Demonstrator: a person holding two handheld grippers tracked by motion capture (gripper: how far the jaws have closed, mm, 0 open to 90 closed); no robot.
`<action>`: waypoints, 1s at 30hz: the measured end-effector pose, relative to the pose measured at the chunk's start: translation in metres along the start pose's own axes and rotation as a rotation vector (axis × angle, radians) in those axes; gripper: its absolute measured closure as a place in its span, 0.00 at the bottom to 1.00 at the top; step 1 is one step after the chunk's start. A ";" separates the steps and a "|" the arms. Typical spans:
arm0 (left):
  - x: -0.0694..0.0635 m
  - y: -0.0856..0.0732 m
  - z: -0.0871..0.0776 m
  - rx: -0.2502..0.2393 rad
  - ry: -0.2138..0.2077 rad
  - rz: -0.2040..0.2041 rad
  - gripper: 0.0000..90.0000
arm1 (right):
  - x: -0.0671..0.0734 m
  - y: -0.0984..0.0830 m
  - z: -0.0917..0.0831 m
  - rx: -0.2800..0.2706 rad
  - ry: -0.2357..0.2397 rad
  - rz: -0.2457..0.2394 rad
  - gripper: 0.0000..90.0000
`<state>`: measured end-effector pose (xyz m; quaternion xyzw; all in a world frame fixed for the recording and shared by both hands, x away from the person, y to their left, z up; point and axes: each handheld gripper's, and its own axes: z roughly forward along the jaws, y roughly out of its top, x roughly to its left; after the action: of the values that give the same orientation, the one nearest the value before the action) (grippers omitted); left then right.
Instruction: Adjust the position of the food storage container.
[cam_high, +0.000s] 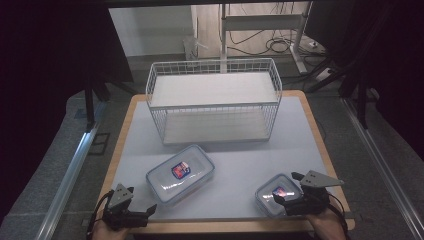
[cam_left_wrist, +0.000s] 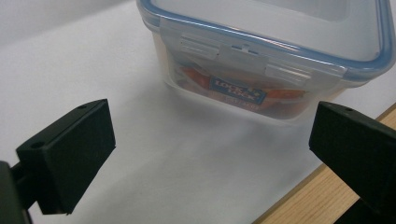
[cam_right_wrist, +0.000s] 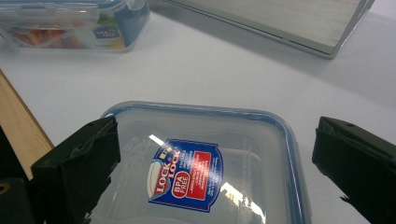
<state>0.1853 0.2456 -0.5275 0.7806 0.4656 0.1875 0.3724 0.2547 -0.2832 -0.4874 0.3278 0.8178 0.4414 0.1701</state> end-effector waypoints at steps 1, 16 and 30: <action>0.000 0.000 0.000 0.000 0.000 0.000 0.01 | 0.000 0.000 0.000 0.000 0.000 0.000 0.01; 0.007 -0.001 -0.004 0.032 0.028 -0.073 0.15 | 0.000 0.001 0.001 0.007 -0.013 0.007 0.02; 0.010 0.006 0.000 0.048 -0.069 -0.155 0.83 | 0.000 0.003 0.000 -0.007 -0.037 0.021 0.02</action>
<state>0.1939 0.2523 -0.5241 0.7570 0.5157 0.1198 0.3829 0.2564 -0.2820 -0.4848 0.3439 0.8095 0.4397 0.1817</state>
